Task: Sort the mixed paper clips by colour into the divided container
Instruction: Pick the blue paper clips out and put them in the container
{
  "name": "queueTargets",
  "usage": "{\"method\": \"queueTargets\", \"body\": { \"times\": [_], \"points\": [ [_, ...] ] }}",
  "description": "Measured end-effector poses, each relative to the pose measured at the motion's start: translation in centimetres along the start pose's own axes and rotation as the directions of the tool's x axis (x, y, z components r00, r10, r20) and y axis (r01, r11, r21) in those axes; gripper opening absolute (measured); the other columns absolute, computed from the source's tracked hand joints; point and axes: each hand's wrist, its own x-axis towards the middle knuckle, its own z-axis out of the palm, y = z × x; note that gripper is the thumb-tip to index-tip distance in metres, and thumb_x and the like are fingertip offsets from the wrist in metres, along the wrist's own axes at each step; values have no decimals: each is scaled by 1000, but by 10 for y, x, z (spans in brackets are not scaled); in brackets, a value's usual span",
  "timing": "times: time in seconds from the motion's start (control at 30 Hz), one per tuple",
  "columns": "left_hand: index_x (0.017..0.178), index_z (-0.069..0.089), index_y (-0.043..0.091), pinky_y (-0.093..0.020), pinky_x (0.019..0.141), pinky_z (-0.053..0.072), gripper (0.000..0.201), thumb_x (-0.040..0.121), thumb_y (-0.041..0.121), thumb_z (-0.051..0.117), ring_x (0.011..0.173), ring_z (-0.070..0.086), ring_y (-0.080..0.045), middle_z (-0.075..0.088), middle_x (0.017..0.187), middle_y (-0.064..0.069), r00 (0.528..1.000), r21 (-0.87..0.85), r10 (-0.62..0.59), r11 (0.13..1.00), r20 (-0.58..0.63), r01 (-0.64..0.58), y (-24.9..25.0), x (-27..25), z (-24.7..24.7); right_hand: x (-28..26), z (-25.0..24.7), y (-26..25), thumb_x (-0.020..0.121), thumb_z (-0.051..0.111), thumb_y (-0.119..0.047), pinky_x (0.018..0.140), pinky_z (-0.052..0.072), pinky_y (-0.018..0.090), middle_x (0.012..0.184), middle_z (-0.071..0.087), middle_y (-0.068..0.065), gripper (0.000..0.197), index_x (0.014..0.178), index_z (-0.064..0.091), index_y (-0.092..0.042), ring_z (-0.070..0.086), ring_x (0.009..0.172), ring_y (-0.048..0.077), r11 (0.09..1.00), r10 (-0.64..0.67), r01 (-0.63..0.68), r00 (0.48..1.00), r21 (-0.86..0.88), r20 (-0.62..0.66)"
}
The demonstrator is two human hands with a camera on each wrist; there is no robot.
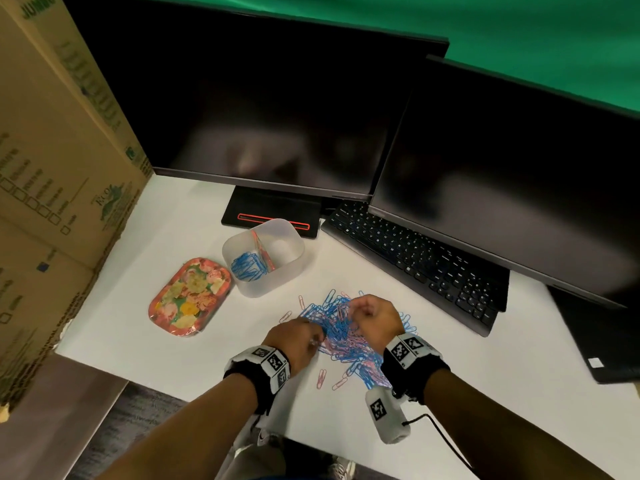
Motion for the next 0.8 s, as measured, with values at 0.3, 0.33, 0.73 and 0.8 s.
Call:
{"method": "queueTargets", "body": {
  "times": [0.3, 0.33, 0.73, 0.8],
  "points": [
    [101, 59, 22, -30, 85, 47, 17, 87, 28, 52, 102, 60, -25, 55, 114, 0, 1000, 88, -6, 996, 26, 4, -4, 1, 1, -2, -40, 28, 90, 39, 7, 43, 37, 21, 65, 58, 10, 24, 84, 55, -9, 46, 49, 19, 958, 178, -170, 984, 230, -12],
    [102, 59, 21, -31, 85, 47, 17, 87, 27, 52, 102, 59, -26, 55, 114, -1, 1000, 81, -9, 997, 23, 8, -4, 0, 0, -2, -42, 34, 91, 39, 5, 45, 37, 22, 64, 56, 9, 25, 84, 56, -11, 46, 51, 19, 964, 184, -178, 983, 196, -16],
    [90, 67, 20, -27, 76, 52, 12, 84, 16, 57, 84, 67, -25, 73, 87, -5, 992, -156, -93, 985, -85, 79, 1, 11, -13, -60, -34, 44, 83, 51, -52, 85, 46, 32, 106, 64, 0, 34, 100, 56, -23, 60, 100, 24, 491, -35, 344, 926, -800, 377],
    [91, 69, 21, -22, 76, 51, 14, 84, 15, 59, 83, 67, -21, 73, 88, -3, 987, -215, -131, 971, -91, 109, 1, 13, -14, -62, -30, 49, 86, 50, -49, 89, 46, 33, 112, 63, 2, 37, 109, 56, -20, 59, 106, 26, 465, -28, 334, 931, -820, 363]
  ]
}}
